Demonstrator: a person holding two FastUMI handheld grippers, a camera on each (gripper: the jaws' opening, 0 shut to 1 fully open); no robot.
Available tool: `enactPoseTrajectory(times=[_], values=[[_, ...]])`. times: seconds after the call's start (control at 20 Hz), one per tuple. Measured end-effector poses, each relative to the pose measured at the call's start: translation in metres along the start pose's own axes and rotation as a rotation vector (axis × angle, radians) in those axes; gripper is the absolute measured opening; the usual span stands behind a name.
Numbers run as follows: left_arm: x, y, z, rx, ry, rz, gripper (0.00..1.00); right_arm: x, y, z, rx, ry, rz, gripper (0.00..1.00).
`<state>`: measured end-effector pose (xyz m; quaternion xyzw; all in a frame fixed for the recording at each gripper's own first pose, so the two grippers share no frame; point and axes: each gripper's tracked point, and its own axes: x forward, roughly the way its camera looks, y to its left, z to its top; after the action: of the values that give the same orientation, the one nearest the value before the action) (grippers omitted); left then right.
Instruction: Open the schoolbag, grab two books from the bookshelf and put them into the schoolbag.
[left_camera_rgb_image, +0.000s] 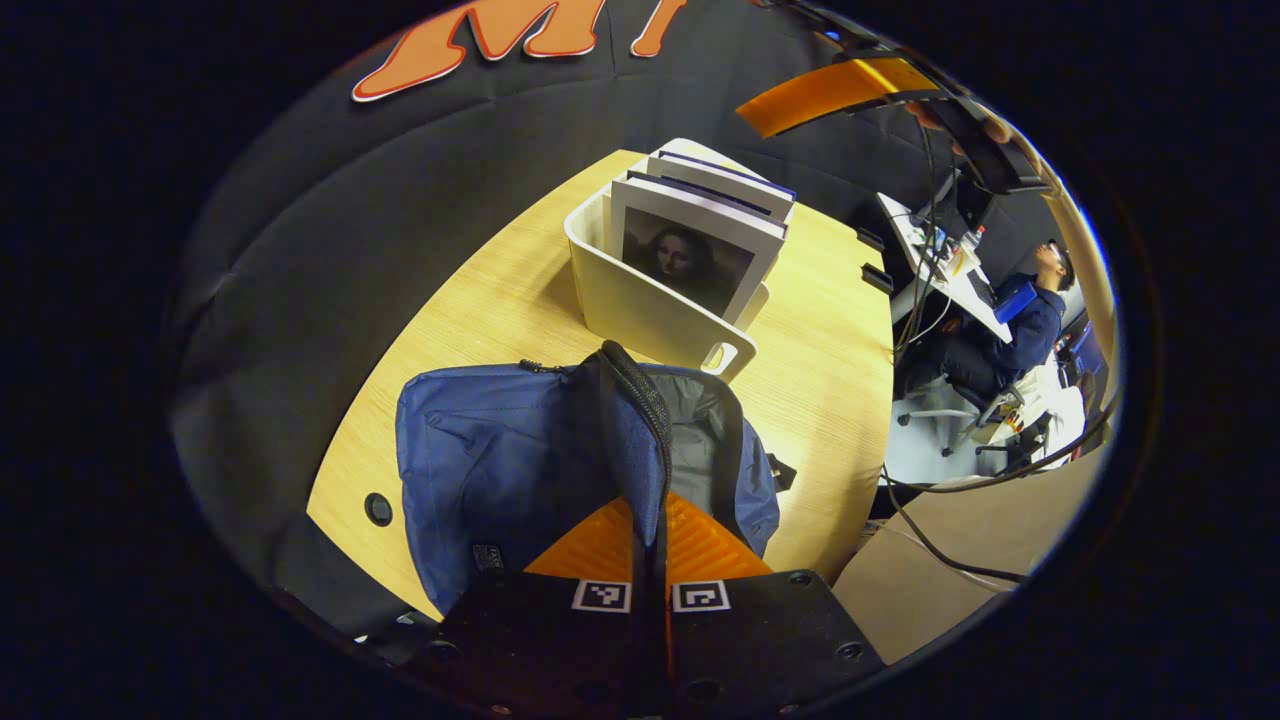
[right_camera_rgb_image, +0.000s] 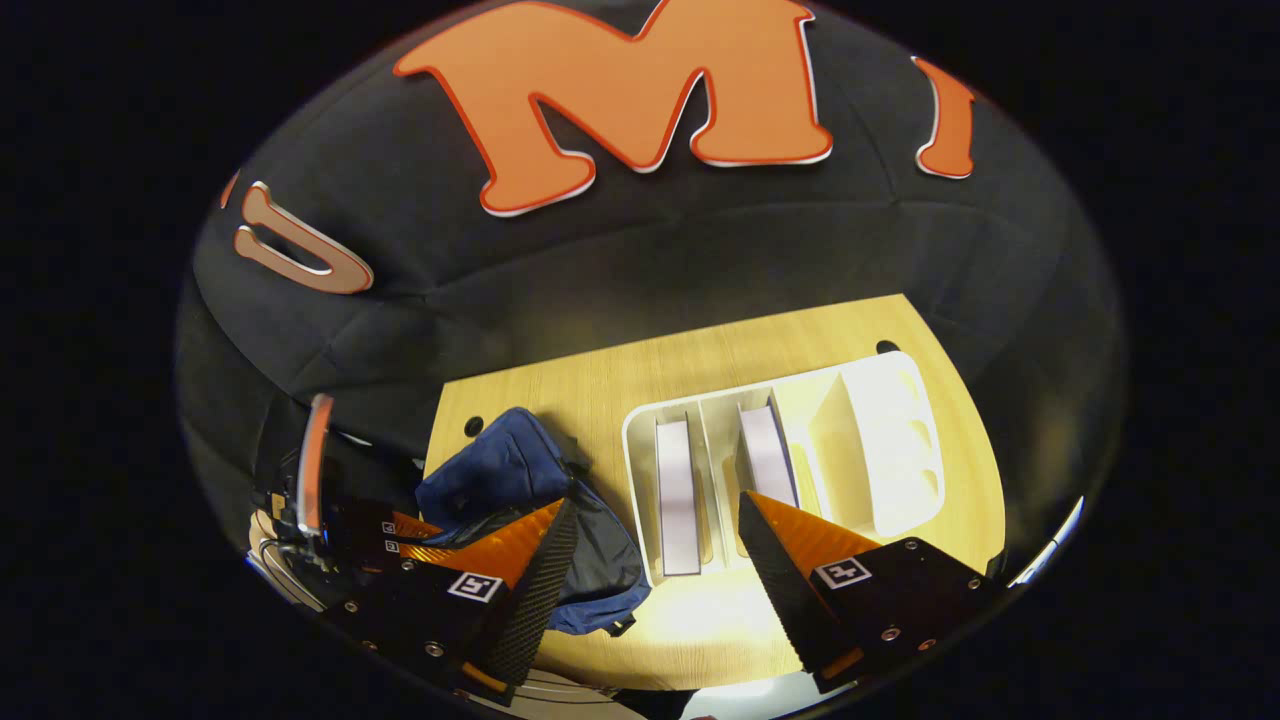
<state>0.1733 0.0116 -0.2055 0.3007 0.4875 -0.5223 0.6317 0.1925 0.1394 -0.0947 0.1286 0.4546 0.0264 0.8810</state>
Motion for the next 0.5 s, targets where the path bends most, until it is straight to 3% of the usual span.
enactPoseTrajectory(times=[0.5], values=[[0.003, 0.015, -0.013, -0.043, -0.056, -0.062, 0.01, 0.077, -0.017, -0.02, -0.061, 0.238, -0.11, 0.98]])
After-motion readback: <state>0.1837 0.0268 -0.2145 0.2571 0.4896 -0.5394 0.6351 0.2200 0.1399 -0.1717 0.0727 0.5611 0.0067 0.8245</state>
